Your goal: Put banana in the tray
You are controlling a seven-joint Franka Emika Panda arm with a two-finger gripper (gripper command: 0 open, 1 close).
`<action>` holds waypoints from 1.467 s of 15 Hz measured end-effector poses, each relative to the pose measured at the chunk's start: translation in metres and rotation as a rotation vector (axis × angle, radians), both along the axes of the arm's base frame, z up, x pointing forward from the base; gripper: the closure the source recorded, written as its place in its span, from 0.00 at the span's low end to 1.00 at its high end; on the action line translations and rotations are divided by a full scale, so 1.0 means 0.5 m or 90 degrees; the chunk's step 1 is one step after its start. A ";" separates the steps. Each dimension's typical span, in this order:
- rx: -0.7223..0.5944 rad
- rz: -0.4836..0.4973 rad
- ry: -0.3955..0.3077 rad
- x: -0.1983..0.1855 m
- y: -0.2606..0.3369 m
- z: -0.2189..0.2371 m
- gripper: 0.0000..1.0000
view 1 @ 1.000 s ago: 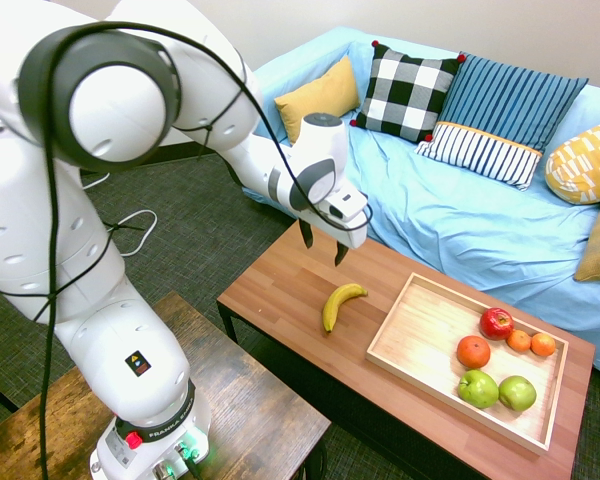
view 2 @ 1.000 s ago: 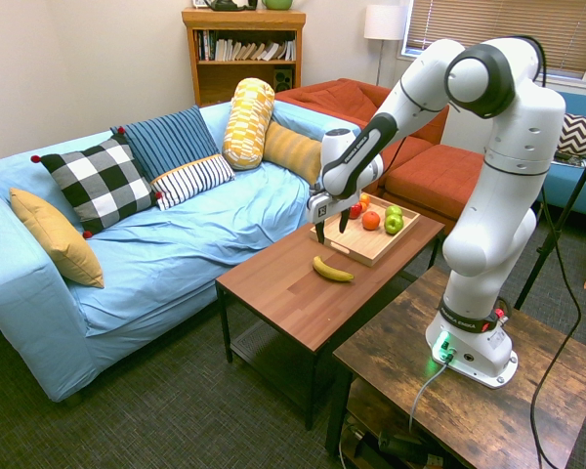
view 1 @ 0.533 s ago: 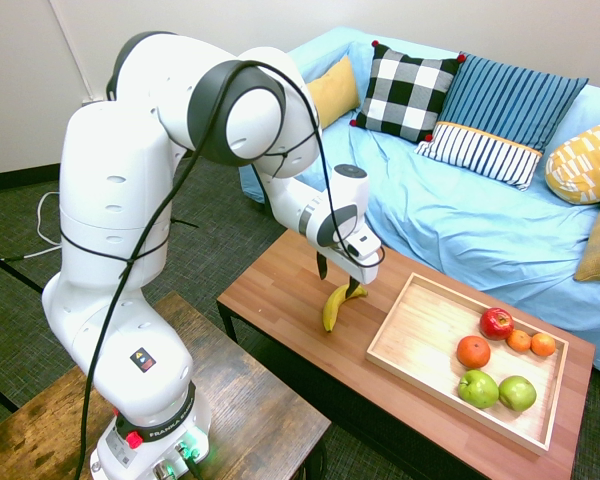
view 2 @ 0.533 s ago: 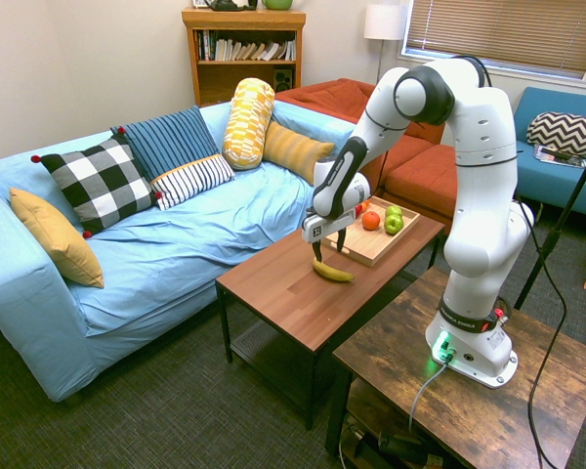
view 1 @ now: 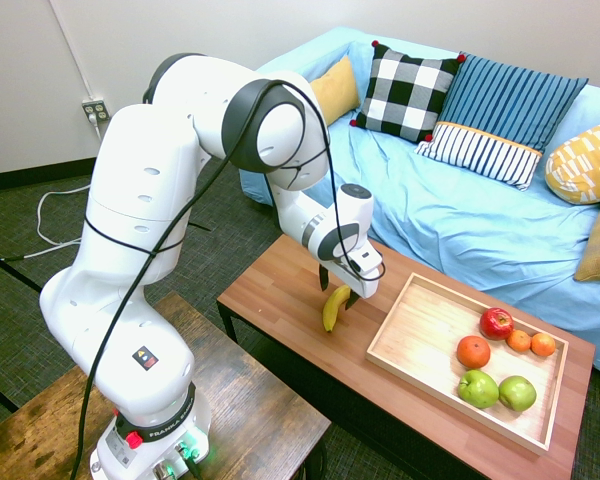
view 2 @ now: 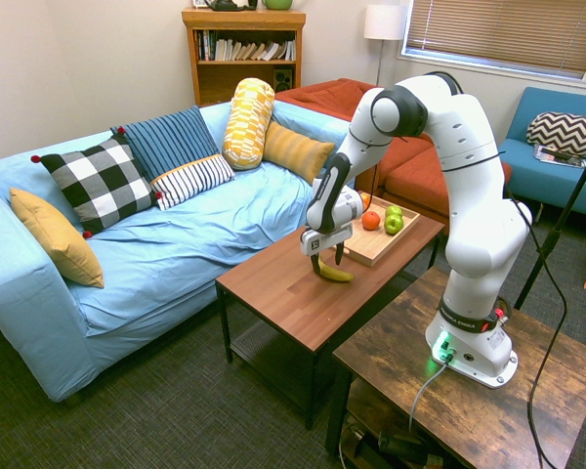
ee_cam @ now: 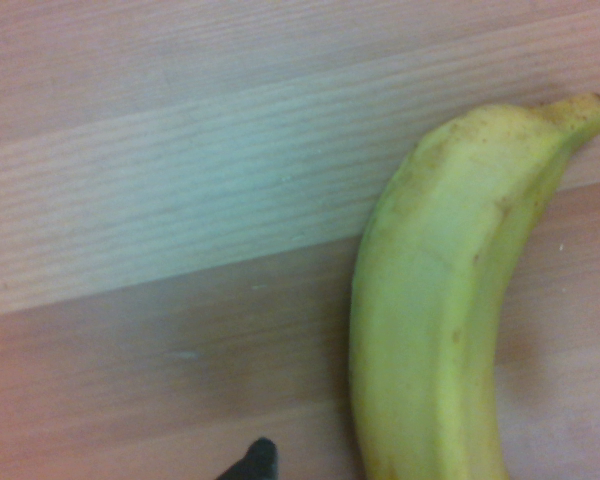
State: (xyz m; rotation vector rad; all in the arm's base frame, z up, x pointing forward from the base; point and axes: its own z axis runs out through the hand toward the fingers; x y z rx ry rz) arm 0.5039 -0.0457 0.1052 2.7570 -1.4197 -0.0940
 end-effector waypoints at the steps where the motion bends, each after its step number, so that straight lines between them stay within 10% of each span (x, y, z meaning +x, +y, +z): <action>1: 0.000 -0.004 -0.002 0.000 0.000 -0.007 0.00; 2: 0.000 -0.007 -0.005 0.000 0.000 -0.015 1.00; 22: 0.000 -0.002 -0.033 0.009 -0.001 -0.025 1.00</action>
